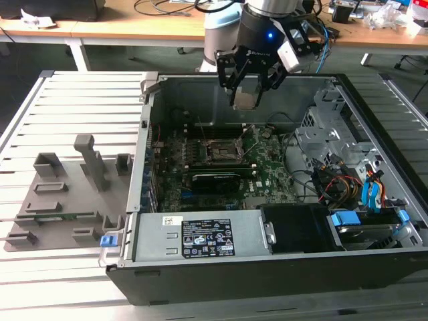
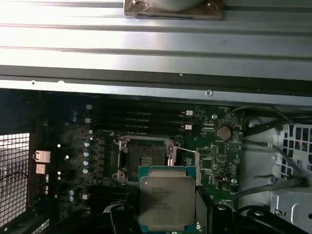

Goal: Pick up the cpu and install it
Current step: 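Pick up the cpu and move it towards the insertion slot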

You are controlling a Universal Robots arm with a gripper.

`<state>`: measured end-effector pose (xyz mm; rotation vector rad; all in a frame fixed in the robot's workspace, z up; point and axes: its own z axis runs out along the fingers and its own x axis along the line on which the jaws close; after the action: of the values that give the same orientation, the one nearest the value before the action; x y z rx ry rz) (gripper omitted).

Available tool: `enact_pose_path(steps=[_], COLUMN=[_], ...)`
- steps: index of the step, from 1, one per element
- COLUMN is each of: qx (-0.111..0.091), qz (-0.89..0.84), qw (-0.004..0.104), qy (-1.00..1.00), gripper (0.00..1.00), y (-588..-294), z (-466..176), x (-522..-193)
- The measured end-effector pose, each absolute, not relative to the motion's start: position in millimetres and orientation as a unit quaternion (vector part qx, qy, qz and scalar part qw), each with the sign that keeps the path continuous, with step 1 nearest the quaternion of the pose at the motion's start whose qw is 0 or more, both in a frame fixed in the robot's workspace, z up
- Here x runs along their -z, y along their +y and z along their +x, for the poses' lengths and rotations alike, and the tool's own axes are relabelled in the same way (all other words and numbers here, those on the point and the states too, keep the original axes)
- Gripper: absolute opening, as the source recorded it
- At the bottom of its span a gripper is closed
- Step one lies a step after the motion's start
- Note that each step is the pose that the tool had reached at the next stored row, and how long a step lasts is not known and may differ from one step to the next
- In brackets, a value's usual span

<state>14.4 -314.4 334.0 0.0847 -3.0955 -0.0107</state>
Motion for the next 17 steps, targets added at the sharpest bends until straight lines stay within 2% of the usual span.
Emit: enact_pose_path(steps=[1,2,4,5,17], qx=[0.002,-0.013,-0.015,-0.015,-0.024], qz=[0.027,0.028,0.026,0.025,0.025], qw=[-0.011,-0.014,-0.007,0.004,0.005], qy=[-1.0,-0.999,-1.0,-1.0,-0.999], gripper=[0.55,0.55,0.55,0.55,0.55], y=[-314,-314,-314,-314,-314], z=[14,14,14,14,4], x=[-333,-333,-332,-332,-329])
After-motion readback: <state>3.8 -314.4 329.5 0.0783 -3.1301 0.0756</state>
